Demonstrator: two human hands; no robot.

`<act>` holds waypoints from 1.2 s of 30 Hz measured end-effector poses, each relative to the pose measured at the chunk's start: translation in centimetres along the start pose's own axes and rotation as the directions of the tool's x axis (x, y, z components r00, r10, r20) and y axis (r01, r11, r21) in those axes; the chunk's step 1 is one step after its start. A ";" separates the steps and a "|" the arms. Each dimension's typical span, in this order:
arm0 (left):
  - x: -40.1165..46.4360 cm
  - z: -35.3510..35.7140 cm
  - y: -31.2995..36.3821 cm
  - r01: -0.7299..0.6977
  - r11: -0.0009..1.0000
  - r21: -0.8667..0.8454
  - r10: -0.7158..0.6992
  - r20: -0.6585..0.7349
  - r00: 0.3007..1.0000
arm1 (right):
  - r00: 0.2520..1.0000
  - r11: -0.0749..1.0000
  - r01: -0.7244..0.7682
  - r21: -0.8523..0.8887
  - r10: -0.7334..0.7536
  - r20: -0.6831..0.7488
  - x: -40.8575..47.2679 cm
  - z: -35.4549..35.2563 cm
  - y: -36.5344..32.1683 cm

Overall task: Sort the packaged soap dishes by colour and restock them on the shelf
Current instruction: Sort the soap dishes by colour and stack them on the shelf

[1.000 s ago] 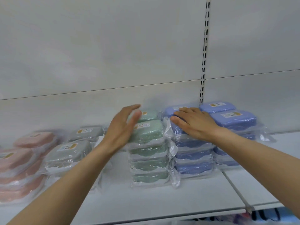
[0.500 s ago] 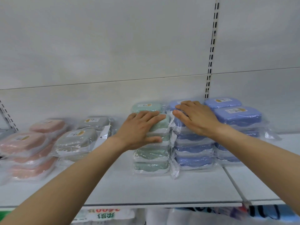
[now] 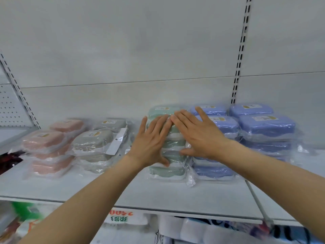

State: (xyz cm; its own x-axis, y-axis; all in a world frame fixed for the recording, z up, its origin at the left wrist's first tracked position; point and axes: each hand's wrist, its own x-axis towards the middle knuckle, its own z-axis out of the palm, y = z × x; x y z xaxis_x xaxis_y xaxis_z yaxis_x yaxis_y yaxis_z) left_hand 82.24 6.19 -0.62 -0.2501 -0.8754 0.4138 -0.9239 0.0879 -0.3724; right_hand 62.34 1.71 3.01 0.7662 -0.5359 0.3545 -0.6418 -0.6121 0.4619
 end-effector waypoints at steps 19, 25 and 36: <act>-4.3 -1.2 -20.0 0.560 0.519 -0.645 -0.516 0.286 0.807 | 0.948 0.970 -0.114 0.217 0.171 -0.269 7.0 -3.3 -5.1; -3.3 3.8 -24.4 0.754 0.323 -0.572 -0.415 0.630 0.656 | 0.917 0.960 0.205 0.193 -0.119 -0.381 11.2 -2.9 -15.0; -2.9 5.9 -23.8 0.824 -0.166 -0.542 -0.102 0.840 0.532 | 0.939 0.973 0.157 0.171 -0.093 -0.332 15.0 0.4 -20.8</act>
State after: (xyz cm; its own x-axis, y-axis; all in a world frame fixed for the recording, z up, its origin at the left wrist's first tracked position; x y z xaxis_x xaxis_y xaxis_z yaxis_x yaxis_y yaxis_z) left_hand 106.63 3.88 2.12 0.2047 -0.8744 -0.4400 -0.2097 -0.4782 0.8528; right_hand 87.19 6.15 -1.59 0.7893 -0.2531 0.5594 -0.5092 -0.7789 0.3661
